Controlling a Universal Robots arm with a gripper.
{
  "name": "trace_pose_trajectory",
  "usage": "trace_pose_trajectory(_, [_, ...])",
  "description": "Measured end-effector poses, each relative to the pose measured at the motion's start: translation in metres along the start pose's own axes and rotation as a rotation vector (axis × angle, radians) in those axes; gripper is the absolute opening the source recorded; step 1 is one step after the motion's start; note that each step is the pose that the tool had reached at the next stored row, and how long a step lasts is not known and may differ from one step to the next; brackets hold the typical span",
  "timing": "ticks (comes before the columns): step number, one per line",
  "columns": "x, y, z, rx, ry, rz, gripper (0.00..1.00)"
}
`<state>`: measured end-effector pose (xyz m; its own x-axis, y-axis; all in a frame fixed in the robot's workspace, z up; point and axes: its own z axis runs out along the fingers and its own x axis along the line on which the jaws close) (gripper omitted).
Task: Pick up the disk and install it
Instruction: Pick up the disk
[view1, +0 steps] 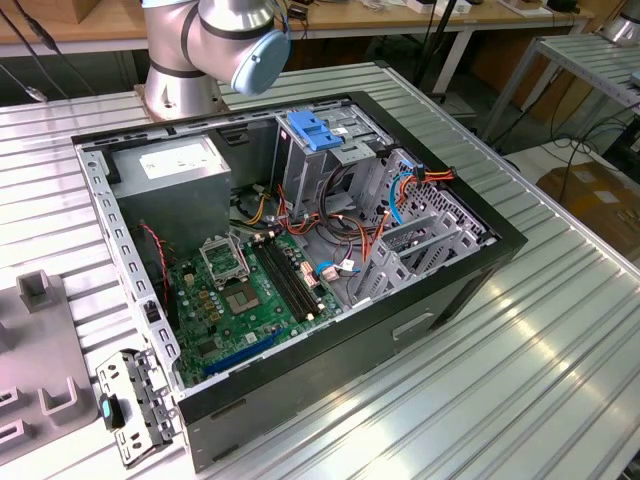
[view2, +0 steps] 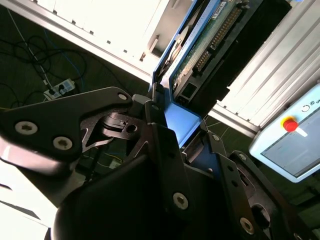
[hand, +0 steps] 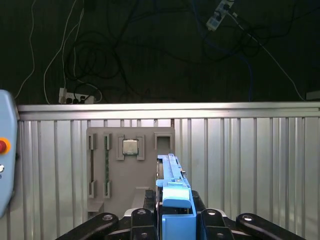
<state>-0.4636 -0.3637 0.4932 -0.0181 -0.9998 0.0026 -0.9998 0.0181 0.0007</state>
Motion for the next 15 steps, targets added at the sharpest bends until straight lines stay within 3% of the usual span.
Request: trace_pose_trajectory(15, [-0.0001,-0.0073,-0.0001,-0.0002,0.0001,0.000,0.37])
